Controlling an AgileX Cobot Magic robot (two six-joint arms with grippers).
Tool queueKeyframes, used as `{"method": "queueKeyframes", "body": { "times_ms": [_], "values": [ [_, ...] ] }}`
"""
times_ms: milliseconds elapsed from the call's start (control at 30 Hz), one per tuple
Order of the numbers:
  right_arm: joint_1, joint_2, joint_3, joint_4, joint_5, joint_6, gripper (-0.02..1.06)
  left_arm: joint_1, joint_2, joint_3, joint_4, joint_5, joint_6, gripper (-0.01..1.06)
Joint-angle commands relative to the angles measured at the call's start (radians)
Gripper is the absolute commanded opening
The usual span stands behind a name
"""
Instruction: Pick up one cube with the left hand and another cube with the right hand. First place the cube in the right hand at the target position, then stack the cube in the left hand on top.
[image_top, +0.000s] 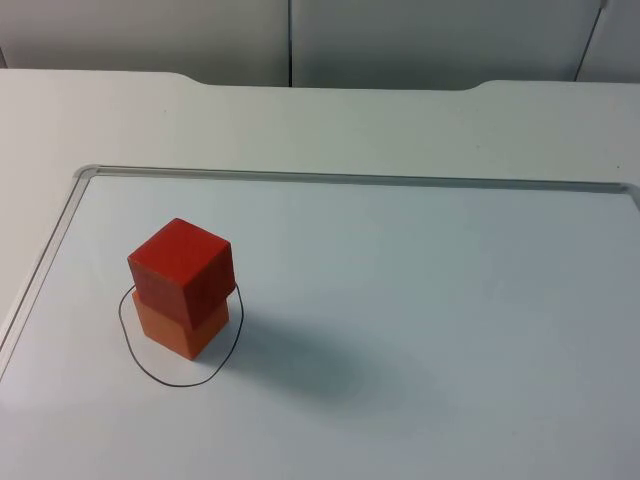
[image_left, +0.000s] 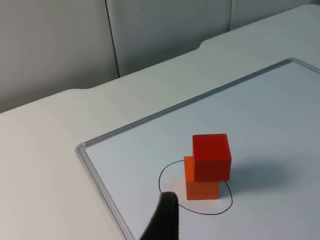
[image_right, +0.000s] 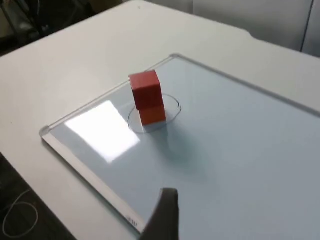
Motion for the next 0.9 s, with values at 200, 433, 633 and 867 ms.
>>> {"method": "queueKeyframes", "body": {
  "times_ms": [200, 433, 633, 867],
  "values": [
    [0.003, -0.014, 0.003, 0.014, 0.116, -0.008, 0.77, 0.002, -0.005, 0.000, 0.005, 0.084, -0.007, 0.78],
    [0.003, -0.014, 0.015, 0.024, 0.083, -0.029, 0.77, 0.002, -0.005, 0.004, 0.002, 0.148, -0.007, 0.78],
    [0.003, -0.014, 0.043, 0.020, 0.057, -0.049, 0.77, 0.002, -0.005, 0.025, 0.002, 0.118, -0.028, 0.78],
    [0.003, -0.014, 0.043, 0.022, 0.057, -0.049, 0.77, 0.002, -0.005, 0.025, 0.002, 0.118, -0.029, 0.79]
  ]
}}
